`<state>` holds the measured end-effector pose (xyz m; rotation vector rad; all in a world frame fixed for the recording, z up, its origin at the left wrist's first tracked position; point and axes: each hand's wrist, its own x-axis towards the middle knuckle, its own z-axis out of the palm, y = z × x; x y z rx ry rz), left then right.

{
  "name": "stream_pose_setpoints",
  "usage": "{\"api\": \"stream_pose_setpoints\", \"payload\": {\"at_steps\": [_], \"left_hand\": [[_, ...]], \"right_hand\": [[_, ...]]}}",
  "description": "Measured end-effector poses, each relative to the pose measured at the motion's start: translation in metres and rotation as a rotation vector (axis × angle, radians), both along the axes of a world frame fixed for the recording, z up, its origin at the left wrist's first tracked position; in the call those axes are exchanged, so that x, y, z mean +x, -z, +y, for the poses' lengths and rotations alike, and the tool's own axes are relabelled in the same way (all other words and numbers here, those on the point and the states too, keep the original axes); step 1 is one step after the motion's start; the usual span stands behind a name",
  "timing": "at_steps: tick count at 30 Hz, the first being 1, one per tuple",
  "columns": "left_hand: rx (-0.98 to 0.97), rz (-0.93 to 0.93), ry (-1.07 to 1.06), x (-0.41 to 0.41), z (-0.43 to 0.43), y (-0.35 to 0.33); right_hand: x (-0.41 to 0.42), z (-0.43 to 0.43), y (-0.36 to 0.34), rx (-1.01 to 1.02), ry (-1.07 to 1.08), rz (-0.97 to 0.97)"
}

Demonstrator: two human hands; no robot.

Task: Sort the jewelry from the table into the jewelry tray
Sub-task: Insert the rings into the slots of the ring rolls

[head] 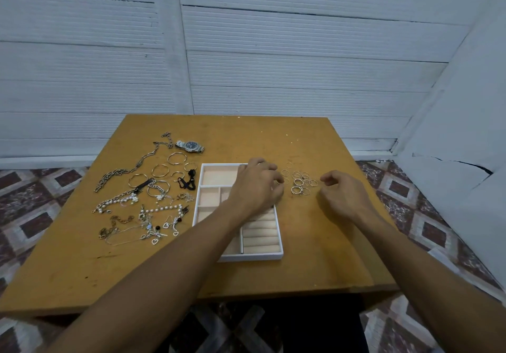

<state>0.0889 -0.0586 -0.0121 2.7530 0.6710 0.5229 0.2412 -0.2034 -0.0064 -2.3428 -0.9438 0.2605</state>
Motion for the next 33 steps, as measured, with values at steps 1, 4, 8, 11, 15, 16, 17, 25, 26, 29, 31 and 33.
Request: {"api": "stream_pose_setpoints", "payload": {"at_steps": [1,4,8,11,15,16,17,25,26,29,31,33], "left_hand": [[-0.022,0.017,-0.027,0.007,-0.001,0.0],[-0.064,0.079,-0.096,0.026,-0.003,0.0],[-0.04,0.202,-0.16,0.043,-0.004,0.0],[-0.029,0.223,-0.157,0.048,-0.002,0.0],[-0.036,0.25,-0.156,0.049,0.004,-0.001],[-0.043,0.257,-0.158,0.05,0.005,-0.002],[-0.051,0.262,-0.161,0.051,0.006,-0.002],[-0.059,0.284,-0.166,0.057,0.009,-0.001],[-0.046,0.282,-0.167,0.057,0.008,-0.001],[-0.019,0.294,-0.182,0.057,0.009,-0.002],[-0.014,0.311,-0.195,0.058,0.009,-0.002],[-0.008,0.326,-0.203,0.059,0.009,-0.002]], "right_hand": [[0.003,-0.001,0.001,-0.011,0.008,0.006],[0.011,0.002,0.004,-0.031,0.015,0.006],[0.017,0.012,0.007,-0.051,-0.021,-0.011],[0.02,0.018,0.009,-0.051,-0.015,-0.025],[0.021,0.022,0.011,-0.082,-0.024,-0.057],[0.021,0.022,0.011,-0.083,-0.026,-0.057],[0.021,0.023,0.011,-0.082,-0.031,-0.057],[0.021,0.028,0.01,-0.086,-0.03,-0.034],[0.021,0.028,0.011,-0.089,-0.029,-0.031],[0.021,0.029,0.012,-0.086,-0.009,-0.006],[0.021,0.029,0.012,-0.084,0.005,0.003],[0.019,0.029,0.013,-0.085,0.014,0.005]]}}
